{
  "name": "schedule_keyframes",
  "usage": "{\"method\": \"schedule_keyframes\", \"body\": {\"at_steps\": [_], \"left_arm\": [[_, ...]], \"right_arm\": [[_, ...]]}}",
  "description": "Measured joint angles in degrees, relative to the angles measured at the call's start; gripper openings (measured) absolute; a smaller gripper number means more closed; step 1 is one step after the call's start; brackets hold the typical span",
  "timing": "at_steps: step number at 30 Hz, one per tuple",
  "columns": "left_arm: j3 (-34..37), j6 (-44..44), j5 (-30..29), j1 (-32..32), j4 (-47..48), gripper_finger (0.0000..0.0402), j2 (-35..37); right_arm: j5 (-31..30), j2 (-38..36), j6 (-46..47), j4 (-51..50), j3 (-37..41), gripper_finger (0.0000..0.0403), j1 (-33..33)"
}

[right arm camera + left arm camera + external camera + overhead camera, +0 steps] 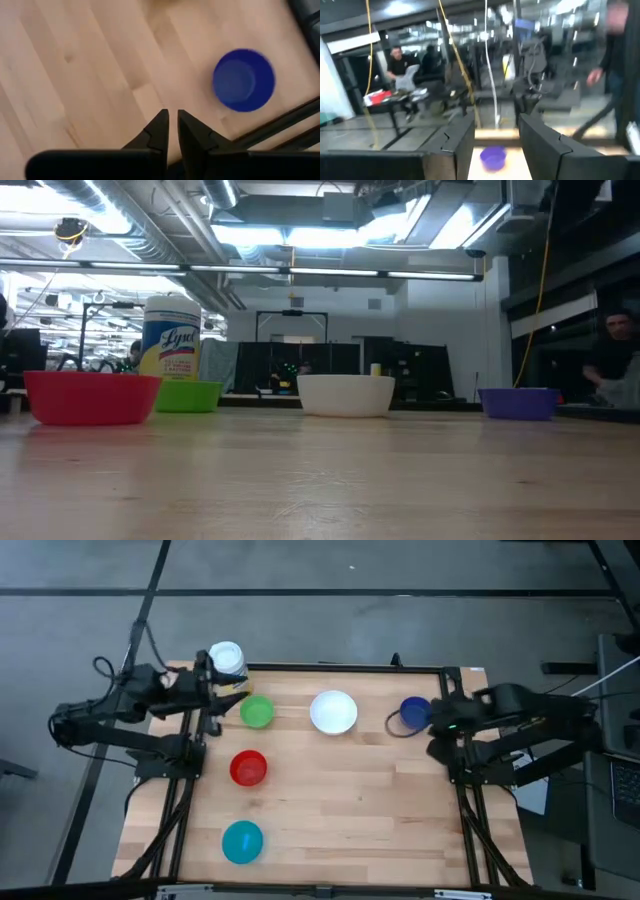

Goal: Nest bowls inside each other
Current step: Stack the dark blue bowl on the white bowl

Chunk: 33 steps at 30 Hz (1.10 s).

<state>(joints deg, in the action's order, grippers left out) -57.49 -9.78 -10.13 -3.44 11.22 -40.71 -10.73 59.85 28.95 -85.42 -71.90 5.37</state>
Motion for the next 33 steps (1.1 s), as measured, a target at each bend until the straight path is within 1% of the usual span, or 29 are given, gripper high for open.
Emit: {"method": "schedule_keyframes", "body": {"at_steps": [2,4,8,11,14,16,18,23,29,33], "left_arm": [[-1.55,-1.80,-0.32,-0.02,1.37,0.0148,-2.01],[-2.02,-2.84,-0.43,-0.07,1.95,0.0148,-2.67],[-2.28,-2.91,-0.47,-0.09,1.53,0.0148,-1.43],[-2.28,-2.22,-0.47,-0.09,1.44,0.0148,0.47],[-2.28,-1.35,-0.48,-0.09,1.46,0.0148,2.92],[-2.28,-0.66,-0.49,-0.09,1.45,0.0148,4.42],[-2.32,-0.16,-0.72,-0.09,1.41,0.0148,5.64],[-2.34,0.47,-1.21,-0.09,1.43,0.0148,6.82],[-2.34,1.04,-1.40,-0.09,0.95,0.0148,6.62],[-3.05,1.97,-1.31,-0.09,1.40,0.0148,6.57]], "right_arm": [[0.56,1.14,-1.64,2.43,3.85,0.0049,-1.12],[-0.76,1.41,-2.41,6.39,8.31,0.0058,-2.65],[-2.37,1.41,-2.37,15.93,16.55,0.0080,-7.30],[-0.73,1.41,-2.74,22.30,20.72,0.0095,-12.45],[3.58,1.47,-4.16,28.30,23.78,0.0106,-17.52],[6.13,1.86,-4.37,30.16,25.18,0.0109,-20.68],[7.19,2.93,-4.39,30.56,25.89,0.0108,-23.53],[10.34,7.27,-7.78,31.44,26.24,0.0091,-29.06],[10.51,13.82,-11.90,32.97,25.70,0.0076,-32.85],[9.73,17.21,-14.33,32.97,25.70,0.0083,-35.22]]}}
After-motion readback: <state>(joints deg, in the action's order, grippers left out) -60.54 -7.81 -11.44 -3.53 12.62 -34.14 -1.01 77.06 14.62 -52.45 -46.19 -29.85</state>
